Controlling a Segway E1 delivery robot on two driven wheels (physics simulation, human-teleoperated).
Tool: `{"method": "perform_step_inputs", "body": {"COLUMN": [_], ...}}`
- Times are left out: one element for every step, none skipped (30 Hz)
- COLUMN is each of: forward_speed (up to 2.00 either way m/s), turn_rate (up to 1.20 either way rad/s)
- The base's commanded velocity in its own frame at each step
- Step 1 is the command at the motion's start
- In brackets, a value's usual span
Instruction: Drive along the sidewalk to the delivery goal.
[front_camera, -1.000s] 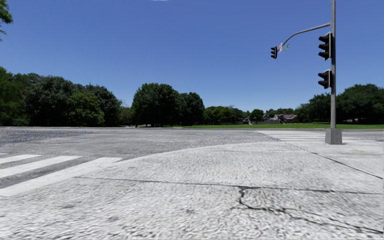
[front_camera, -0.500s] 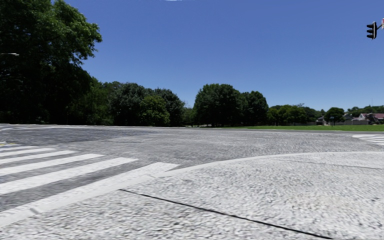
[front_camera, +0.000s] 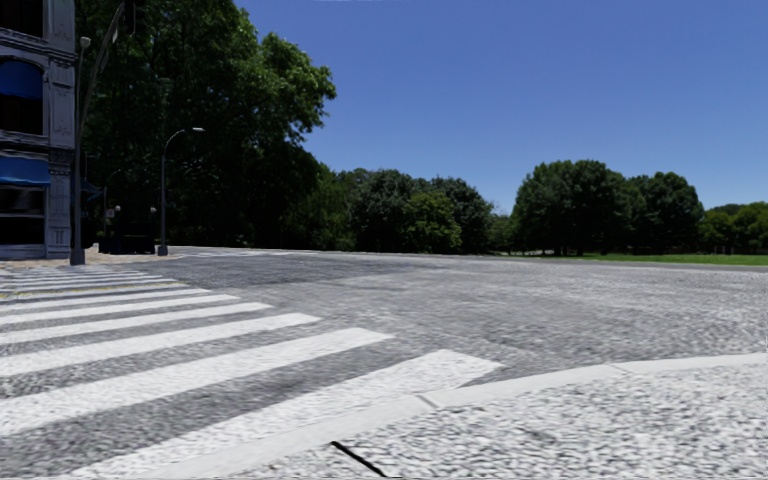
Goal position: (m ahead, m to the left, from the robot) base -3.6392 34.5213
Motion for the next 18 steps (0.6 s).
{"method": "perform_step_inputs", "body": {"forward_speed": [1.7, 1.7, 1.7, 1.7, 1.7, 1.7, 1.71, 1.71, 1.71, 1.71, 1.71, 1.71, 1.71, 1.71, 1.71, 1.71, 1.71, 1.71], "turn_rate": [0.73, 0.73, 0.73, 0.73, 0.73, 0.73, 0.73, 0.73, 0.73, 0.71, 0.69, 0.68, 0.68, 0.68, 0.68, 0.67, 0.67, 0.67]}}
